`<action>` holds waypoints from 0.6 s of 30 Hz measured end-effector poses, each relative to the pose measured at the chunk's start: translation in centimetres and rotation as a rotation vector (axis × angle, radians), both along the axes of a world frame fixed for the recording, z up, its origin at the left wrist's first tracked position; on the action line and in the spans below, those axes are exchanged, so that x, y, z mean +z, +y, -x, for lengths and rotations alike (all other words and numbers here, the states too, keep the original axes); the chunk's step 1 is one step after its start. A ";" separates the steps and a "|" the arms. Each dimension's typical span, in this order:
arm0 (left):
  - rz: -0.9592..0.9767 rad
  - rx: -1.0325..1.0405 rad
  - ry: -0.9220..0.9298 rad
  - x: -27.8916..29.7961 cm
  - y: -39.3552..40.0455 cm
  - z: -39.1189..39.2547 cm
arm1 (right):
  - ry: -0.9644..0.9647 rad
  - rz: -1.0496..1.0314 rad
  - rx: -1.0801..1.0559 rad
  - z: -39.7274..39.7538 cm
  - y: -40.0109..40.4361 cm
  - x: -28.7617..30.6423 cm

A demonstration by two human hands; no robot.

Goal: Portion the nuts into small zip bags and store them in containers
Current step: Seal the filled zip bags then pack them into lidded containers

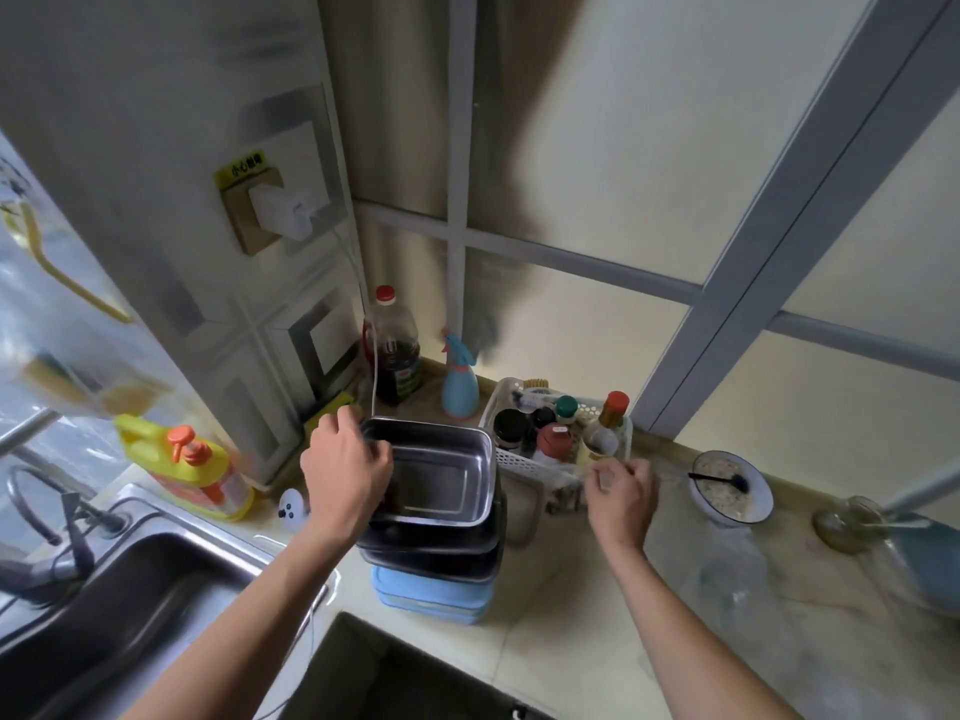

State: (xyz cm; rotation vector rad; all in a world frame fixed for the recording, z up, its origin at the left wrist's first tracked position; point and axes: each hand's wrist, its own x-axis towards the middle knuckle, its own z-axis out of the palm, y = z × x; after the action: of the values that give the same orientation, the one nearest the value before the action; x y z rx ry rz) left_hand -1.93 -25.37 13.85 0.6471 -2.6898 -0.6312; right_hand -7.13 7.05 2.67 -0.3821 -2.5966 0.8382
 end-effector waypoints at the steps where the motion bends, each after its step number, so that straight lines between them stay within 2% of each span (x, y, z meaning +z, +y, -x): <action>1: 0.039 -0.021 0.019 0.2 0.1 0.0 | 0.074 -0.020 0.007 -0.1 -0.3 0.7; 5: 0.020 -0.171 0.132 1.5 0.3 0.3 | 0.341 0.065 0.130 -0.6 -1.9 5.4; 9: -0.080 -0.433 0.249 3.1 0.7 0.6 | 0.487 0.190 0.288 -0.8 -4.2 11.4; 13: -0.197 -0.744 0.136 5.2 1.2 1.7 | 0.546 0.256 0.405 -0.9 -7.2 16.4; 15: -0.399 -0.860 0.007 6.2 1.3 2.2 | 0.504 0.404 0.507 -1.3 -8.9 18.4; 18: -0.773 -0.987 -0.148 7.3 1.5 2.1 | 0.329 0.655 0.656 -1.6 -10.9 20.0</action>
State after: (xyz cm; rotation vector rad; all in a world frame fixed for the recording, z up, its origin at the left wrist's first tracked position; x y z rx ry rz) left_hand -4.04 -23.87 21.18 -0.6172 -2.7067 -1.9510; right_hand -5.49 -3.88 22.65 0.4472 -2.0753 1.7992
